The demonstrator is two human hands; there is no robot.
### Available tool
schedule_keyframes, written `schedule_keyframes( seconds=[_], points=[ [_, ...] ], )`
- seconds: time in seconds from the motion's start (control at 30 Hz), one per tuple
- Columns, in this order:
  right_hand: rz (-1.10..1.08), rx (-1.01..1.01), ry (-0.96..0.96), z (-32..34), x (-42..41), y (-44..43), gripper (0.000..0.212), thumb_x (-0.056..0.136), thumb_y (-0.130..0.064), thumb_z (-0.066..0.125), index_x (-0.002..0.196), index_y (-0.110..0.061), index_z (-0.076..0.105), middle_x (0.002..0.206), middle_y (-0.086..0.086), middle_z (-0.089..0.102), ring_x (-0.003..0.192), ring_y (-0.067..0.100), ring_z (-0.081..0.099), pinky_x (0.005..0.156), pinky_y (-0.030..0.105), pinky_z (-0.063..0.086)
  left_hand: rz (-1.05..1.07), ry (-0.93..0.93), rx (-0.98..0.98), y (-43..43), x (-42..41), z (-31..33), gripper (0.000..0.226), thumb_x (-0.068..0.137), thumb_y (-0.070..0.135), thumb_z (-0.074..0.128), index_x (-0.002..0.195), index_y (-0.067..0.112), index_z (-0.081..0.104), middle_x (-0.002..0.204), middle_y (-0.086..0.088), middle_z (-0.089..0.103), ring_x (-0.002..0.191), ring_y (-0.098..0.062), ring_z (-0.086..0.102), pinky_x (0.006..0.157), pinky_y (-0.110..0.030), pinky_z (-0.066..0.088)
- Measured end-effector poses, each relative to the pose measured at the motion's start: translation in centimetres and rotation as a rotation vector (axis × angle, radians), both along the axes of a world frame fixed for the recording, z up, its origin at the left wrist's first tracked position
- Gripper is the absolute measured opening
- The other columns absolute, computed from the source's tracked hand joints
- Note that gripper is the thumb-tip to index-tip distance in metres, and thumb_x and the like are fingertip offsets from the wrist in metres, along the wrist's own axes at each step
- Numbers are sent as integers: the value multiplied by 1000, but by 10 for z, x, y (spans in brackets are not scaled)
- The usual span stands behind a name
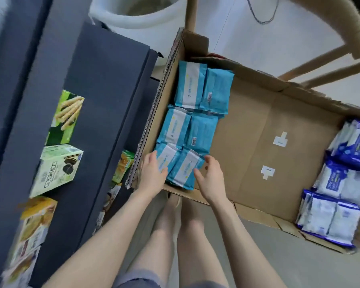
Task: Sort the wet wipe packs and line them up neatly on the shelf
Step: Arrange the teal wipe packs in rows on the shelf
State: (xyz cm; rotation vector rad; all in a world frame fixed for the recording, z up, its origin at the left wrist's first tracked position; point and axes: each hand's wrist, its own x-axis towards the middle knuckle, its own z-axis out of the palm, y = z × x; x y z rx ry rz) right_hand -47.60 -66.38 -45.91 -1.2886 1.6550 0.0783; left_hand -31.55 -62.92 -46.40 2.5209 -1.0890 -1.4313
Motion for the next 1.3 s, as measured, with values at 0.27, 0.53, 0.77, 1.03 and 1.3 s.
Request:
schedule_keyframes(
  seconds=[0.27, 0.53, 0.77, 1.03, 1.3],
  points=[
    [-331, 100, -2, -69, 7, 9, 61, 76, -19, 77, 125, -10, 42, 120, 6, 52, 99, 20, 54, 88, 34, 46, -28, -206, -35, -2, -10, -53, 59, 88, 19, 64, 137, 2, 36, 128, -16, 41, 120, -31, 40, 97, -37, 33],
    [-494, 109, -4, -75, 9, 13, 33, 75, -18, 79, 97, -12, 54, 84, -2, 58, 72, 13, 52, 71, 25, 46, 33, -237, -63, -1, -13, -55, 38, 85, 20, 69, 114, 2, 52, 115, -15, 46, 110, -31, 44, 89, -33, 32],
    [-553, 99, -227, -49, -2, 10, 8, 82, -14, 71, 87, -12, 65, 81, -1, 67, 72, 14, 58, 69, 23, 48, 198, -60, -244, 4, -7, -29, 21, 88, 16, 64, 107, 10, 56, 103, -6, 64, 96, -26, 56, 75, -29, 38],
    [-563, 29, -591, 67, -37, 16, 16, 91, -13, 61, 106, -18, 64, 105, 2, 72, 100, 21, 67, 86, 35, 55, 555, 210, -487, 29, -13, 79, 13, 86, 13, 67, 94, 20, 59, 90, 5, 66, 82, -11, 63, 77, -36, 53],
    [-305, 93, -709, 171, -67, 50, 18, 97, -24, 53, 99, -7, 56, 90, 4, 72, 78, 18, 66, 66, 30, 56, 918, 322, -668, 112, -48, 178, 11, 85, 9, 67, 89, 13, 57, 90, -4, 68, 86, -15, 67, 79, -38, 55]
  ],
)
